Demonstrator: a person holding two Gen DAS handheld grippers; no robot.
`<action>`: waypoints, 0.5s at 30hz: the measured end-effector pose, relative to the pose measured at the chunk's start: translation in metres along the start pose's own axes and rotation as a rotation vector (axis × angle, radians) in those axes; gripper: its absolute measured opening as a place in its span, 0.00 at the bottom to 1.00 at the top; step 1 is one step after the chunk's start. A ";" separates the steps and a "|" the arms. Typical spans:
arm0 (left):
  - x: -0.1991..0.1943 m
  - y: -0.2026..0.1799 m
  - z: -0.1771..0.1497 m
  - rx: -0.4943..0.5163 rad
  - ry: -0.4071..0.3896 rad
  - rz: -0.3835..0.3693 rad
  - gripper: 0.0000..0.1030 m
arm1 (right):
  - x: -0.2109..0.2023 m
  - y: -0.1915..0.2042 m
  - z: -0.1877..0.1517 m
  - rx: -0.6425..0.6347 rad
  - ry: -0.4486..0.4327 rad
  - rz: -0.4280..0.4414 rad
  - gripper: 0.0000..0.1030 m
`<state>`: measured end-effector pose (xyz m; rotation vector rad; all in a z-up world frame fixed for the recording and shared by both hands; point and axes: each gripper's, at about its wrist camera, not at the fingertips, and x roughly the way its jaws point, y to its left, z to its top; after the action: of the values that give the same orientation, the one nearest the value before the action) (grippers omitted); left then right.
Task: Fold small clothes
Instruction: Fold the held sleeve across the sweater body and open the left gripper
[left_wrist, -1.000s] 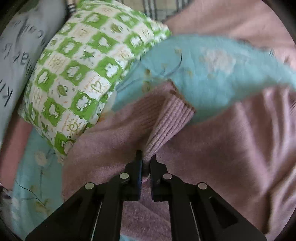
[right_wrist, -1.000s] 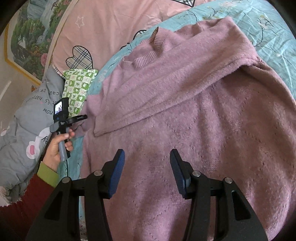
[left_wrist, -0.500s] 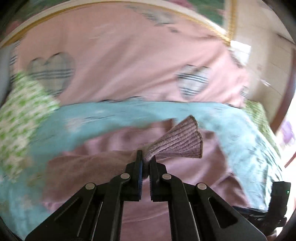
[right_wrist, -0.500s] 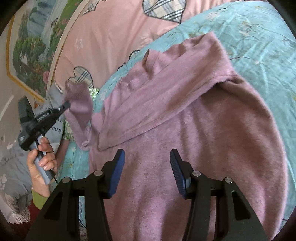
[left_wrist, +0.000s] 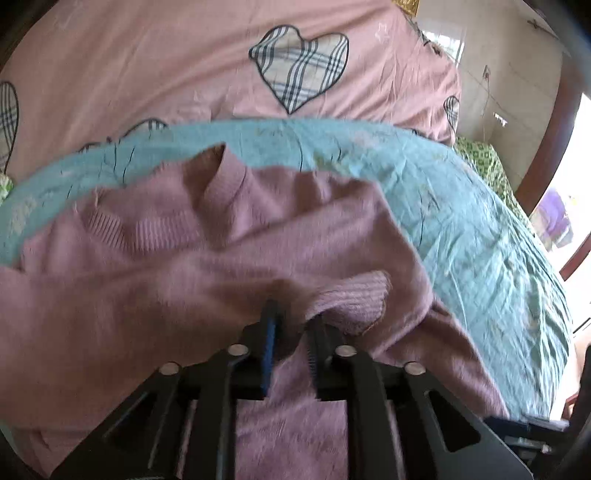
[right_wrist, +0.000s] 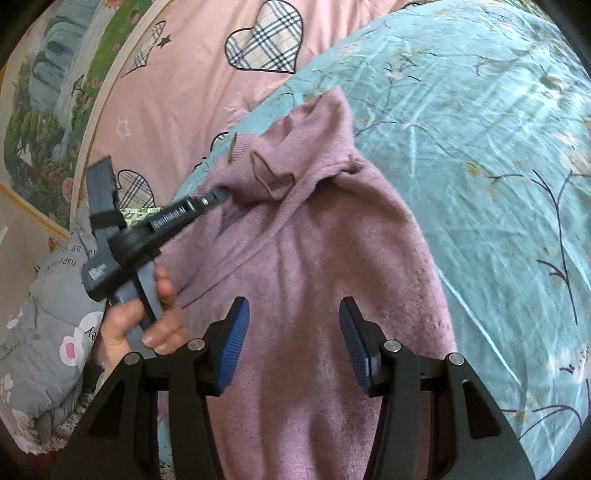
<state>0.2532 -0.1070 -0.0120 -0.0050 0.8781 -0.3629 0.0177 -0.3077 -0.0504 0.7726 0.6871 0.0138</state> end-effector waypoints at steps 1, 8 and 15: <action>-0.008 0.004 -0.006 0.001 -0.008 0.003 0.33 | 0.000 0.001 0.001 -0.002 -0.001 -0.001 0.51; -0.081 0.059 -0.064 -0.092 -0.077 0.112 0.57 | 0.023 0.017 0.011 -0.010 0.021 0.035 0.53; -0.107 0.161 -0.122 -0.370 -0.024 0.363 0.60 | 0.069 0.040 0.042 0.056 0.053 0.136 0.57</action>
<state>0.1483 0.0953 -0.0346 -0.1890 0.8925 0.1409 0.1055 -0.2874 -0.0422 0.8737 0.6867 0.1395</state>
